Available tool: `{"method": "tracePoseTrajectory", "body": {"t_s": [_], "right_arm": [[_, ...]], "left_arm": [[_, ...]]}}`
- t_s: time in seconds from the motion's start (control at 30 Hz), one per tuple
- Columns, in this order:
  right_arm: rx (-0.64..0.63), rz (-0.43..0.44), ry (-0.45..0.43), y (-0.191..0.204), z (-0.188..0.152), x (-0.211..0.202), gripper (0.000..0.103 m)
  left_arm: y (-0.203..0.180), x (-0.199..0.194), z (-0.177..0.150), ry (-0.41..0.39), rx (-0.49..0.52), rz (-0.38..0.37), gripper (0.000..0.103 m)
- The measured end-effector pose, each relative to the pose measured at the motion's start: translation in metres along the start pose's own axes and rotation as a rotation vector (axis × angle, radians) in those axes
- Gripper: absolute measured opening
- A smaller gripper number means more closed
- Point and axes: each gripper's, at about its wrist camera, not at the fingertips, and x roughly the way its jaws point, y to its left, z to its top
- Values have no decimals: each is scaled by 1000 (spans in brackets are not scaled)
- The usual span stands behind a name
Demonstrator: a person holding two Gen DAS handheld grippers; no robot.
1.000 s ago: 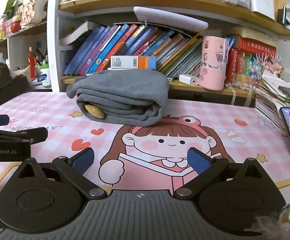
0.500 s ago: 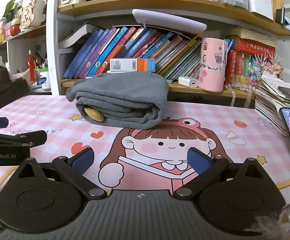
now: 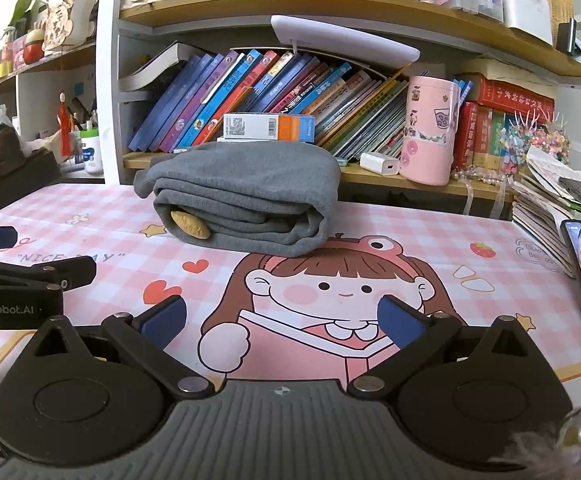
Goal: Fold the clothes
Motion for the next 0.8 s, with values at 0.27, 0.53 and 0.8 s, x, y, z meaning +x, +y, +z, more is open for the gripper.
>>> {"method": "tracePoseTrajectory", "body": {"t_s": [0.27,0.53,0.8], "right_arm": [[-1,-4,5,1,0,1,103],[-3,-5,6,0,0,1,103],[-4,-5,8,1,0,1,103]], "left_arm": [[1,1,0,7,-6,1,103],[3,1,1,-4,-8,14,103],[-1,1,1,-2,21,7,103]]}}
